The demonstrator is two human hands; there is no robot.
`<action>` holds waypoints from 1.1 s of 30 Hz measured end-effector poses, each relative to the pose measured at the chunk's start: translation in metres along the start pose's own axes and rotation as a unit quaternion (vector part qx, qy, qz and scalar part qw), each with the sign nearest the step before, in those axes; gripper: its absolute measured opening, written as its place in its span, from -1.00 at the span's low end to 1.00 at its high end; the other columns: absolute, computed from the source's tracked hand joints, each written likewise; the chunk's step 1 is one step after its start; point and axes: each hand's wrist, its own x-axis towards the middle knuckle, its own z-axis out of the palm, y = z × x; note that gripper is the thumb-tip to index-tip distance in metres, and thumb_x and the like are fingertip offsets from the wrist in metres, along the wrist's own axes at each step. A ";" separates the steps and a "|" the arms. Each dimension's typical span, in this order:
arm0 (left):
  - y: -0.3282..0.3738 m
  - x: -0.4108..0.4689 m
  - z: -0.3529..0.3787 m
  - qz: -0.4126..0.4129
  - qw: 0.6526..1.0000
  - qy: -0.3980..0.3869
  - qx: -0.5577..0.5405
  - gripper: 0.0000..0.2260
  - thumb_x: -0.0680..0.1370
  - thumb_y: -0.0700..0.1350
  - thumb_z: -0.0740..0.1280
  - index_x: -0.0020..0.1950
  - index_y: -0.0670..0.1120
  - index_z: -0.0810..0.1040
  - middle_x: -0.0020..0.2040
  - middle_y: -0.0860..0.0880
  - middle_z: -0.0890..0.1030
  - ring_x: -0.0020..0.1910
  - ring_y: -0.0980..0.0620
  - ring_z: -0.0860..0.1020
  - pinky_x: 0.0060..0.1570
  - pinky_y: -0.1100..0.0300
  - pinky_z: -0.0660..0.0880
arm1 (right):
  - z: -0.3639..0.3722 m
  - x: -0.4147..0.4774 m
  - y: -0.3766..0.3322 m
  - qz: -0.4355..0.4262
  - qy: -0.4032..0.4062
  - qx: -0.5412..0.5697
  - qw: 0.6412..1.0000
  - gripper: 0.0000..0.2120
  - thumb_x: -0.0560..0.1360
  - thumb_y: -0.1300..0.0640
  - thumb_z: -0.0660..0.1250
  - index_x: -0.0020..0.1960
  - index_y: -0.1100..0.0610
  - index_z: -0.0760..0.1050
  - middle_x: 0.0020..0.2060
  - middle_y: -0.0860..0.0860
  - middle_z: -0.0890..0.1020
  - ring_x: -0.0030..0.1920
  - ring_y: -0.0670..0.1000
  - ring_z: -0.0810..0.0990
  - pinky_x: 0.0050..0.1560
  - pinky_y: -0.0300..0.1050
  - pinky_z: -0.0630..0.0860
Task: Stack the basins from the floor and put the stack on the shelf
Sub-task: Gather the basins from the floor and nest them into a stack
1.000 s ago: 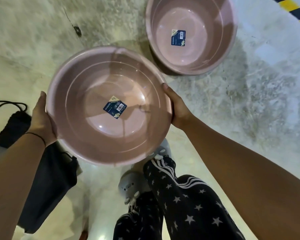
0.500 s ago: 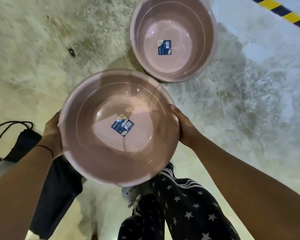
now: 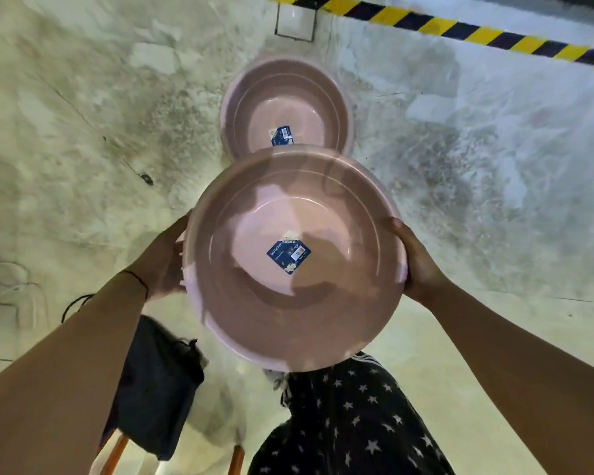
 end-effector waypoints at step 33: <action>0.221 -0.033 0.002 0.084 0.986 -0.065 0.125 -0.34 0.33 0.62 0.04 0.17 0.33 0.65 0.24 0.09 0.68 0.28 -0.04 0.59 0.26 -0.12 0.48 | 0.083 0.019 -0.177 -0.097 0.029 0.018 0.995 -0.48 0.53 -0.25 0.24 0.36 0.03 0.51 0.19 0.16 0.65 0.18 0.17 0.63 0.07 0.00 0.58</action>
